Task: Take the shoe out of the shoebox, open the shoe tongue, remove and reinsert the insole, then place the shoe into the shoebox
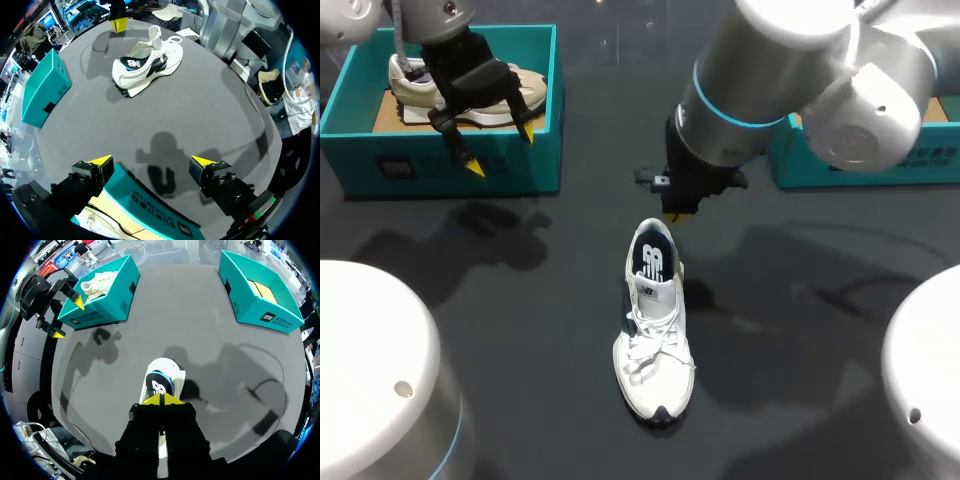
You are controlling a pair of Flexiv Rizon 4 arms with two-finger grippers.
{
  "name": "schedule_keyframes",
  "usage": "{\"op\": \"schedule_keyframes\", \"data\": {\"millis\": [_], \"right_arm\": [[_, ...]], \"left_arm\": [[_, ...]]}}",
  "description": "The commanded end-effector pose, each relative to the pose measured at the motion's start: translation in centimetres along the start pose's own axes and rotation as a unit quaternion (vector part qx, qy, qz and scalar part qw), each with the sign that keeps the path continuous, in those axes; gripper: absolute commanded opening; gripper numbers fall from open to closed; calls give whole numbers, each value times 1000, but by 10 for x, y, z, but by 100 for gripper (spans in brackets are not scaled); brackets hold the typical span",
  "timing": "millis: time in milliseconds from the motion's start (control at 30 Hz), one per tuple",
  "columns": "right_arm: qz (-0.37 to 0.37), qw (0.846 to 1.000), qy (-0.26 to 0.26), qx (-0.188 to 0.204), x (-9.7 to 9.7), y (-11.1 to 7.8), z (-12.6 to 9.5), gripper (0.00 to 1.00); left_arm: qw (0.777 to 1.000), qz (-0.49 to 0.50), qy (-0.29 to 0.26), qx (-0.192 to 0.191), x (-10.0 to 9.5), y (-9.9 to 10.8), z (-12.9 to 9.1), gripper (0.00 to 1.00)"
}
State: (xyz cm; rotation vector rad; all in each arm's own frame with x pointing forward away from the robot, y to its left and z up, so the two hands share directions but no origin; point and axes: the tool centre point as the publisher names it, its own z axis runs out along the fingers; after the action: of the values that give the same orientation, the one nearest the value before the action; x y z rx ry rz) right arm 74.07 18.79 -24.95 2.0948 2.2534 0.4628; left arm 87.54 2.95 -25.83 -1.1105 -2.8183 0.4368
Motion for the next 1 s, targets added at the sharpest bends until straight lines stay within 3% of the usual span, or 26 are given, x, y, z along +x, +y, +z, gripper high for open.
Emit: {"op": "schedule_keyframes", "data": {"millis": [33, 367, 533, 1000], "right_arm": [[5, 985, -172, 6, 27, 3, 31, 0], [5, 985, -172, 6, 27, 3, 31, 0], [6, 984, -179, 12, 20, -1, 54, 0], [0, 981, -194, -23, 1, -15, 97, 0]], "left_arm": [[1000, 0, 0, -1, 1, 0, 0, 100], [1000, 0, 0, -1, 1, 0, 0, 100], [1000, 0, 0, -1, 1, 0, 0, 100], [1000, 0, 0, -1, 1, 0, 0, 100]]}}
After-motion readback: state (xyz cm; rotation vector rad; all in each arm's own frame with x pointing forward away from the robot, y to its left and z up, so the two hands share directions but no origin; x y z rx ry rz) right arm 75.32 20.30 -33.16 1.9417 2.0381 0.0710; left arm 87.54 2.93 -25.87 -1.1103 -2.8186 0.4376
